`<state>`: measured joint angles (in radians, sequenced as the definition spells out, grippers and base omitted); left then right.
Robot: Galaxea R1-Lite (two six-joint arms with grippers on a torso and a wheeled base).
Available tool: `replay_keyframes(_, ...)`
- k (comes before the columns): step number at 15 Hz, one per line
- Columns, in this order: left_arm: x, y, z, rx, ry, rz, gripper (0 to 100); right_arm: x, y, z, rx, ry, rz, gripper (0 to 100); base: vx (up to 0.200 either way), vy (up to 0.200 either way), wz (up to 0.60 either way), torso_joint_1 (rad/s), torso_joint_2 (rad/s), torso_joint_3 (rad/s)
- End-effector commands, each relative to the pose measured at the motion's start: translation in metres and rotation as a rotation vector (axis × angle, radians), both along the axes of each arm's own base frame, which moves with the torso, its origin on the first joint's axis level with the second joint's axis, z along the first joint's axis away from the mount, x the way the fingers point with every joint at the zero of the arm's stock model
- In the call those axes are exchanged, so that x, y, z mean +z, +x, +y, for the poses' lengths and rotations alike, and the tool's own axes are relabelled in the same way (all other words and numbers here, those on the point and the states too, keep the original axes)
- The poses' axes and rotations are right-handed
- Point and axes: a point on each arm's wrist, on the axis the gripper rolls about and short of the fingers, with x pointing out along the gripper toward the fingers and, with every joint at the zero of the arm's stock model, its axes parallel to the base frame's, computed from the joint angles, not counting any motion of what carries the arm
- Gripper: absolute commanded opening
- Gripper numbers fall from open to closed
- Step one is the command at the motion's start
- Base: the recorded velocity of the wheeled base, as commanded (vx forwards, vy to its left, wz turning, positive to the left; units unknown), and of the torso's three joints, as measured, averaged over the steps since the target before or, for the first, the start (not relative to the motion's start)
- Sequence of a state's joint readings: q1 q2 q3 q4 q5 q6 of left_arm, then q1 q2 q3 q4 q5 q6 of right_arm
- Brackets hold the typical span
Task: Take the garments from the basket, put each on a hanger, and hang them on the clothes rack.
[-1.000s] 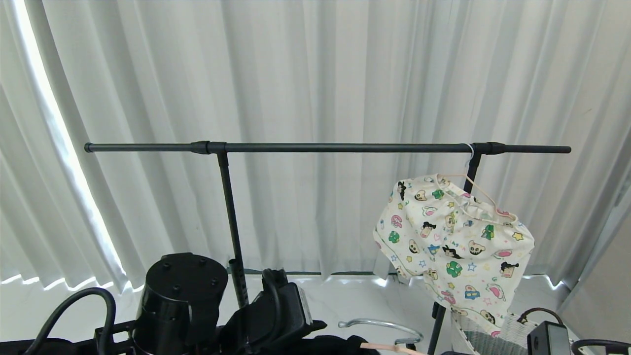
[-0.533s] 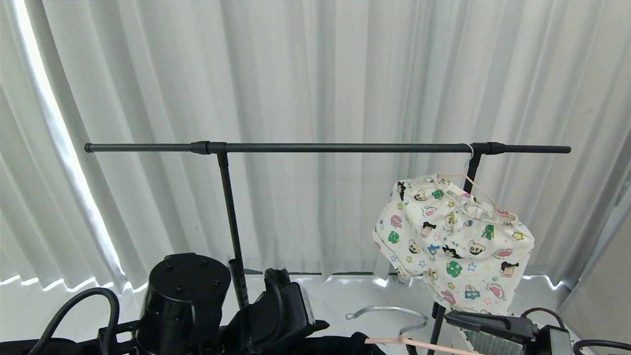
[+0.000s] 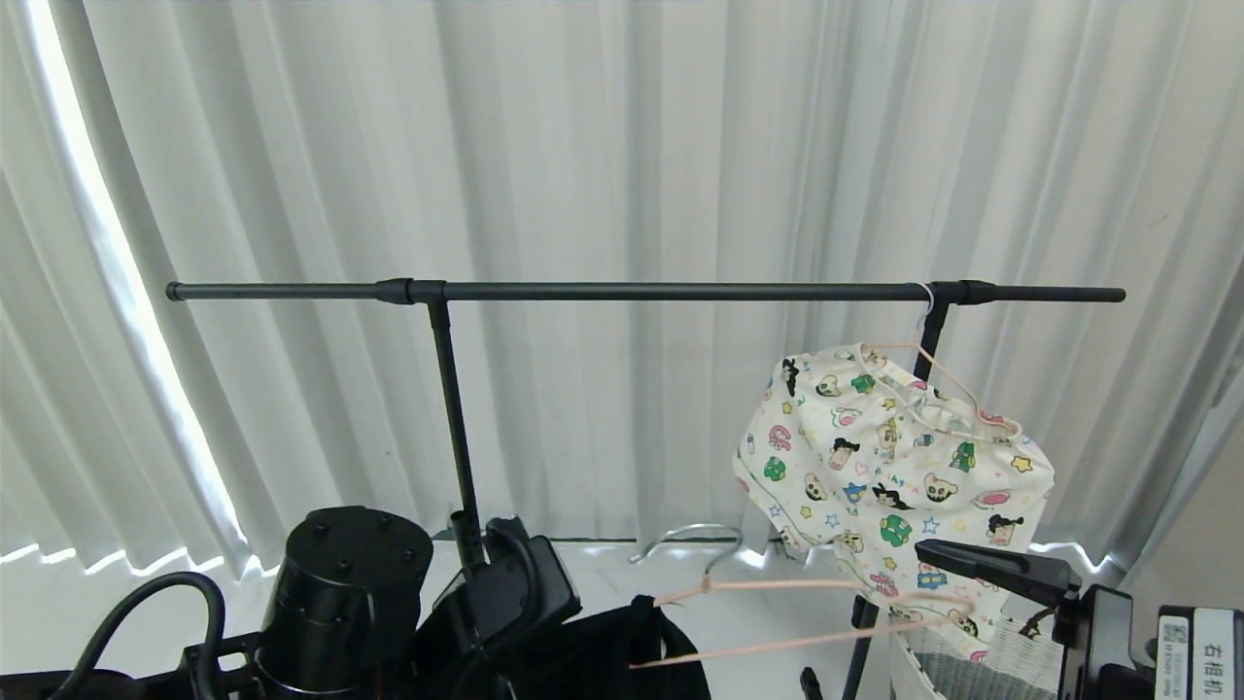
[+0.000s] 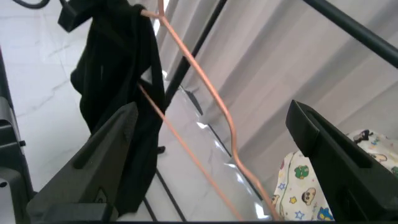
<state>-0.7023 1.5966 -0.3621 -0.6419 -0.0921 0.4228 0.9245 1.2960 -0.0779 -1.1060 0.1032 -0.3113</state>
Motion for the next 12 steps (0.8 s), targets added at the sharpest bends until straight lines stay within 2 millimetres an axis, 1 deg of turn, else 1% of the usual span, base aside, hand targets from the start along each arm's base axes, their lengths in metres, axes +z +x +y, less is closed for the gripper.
replay_keyframes(1,0.003,0.007,0.011,0.077,-0.002,-0.016,0,-0.008,-0.001,-0.002,-0.002,-0.032,0.03,100,0.0,0.0,0.0,0.0,0.0,0.0)
replay_keyframes(3,0.013,0.009,0.016,0.103,-0.031,-0.05,0,-0.015,0.0,-0.001,-0.006,-0.049,0.072,100,0.0,0.0,0.0,0.0,0.0,0.0)
replay_keyframes(6,0.024,0.006,0.02,0.136,-0.089,-0.064,0,-0.021,0.005,0.006,-0.017,-0.056,0.143,100,0.0,0.0,0.0,0.0,0.0,0.0)
replay_keyframes(9,0.031,0.004,0.031,0.181,-0.102,-0.071,0,-0.025,0.008,0.01,-0.02,-0.073,0.17,100,0.0,0.0,0.0,0.0,0.0,0.0)
replay_keyframes(10,0.032,0.004,0.031,0.183,-0.105,-0.073,0,-0.026,0.008,0.01,-0.021,-0.075,0.176,100,0.0,0.0,0.0,0.0,0.0,0.0)
replay_keyframes(12,0.045,0.013,0.026,0.196,-0.151,-0.1,0,-0.029,0.017,0.022,-0.04,-0.052,0.255,100,0.0,0.0,0.0,0.0,0.0,0.0)
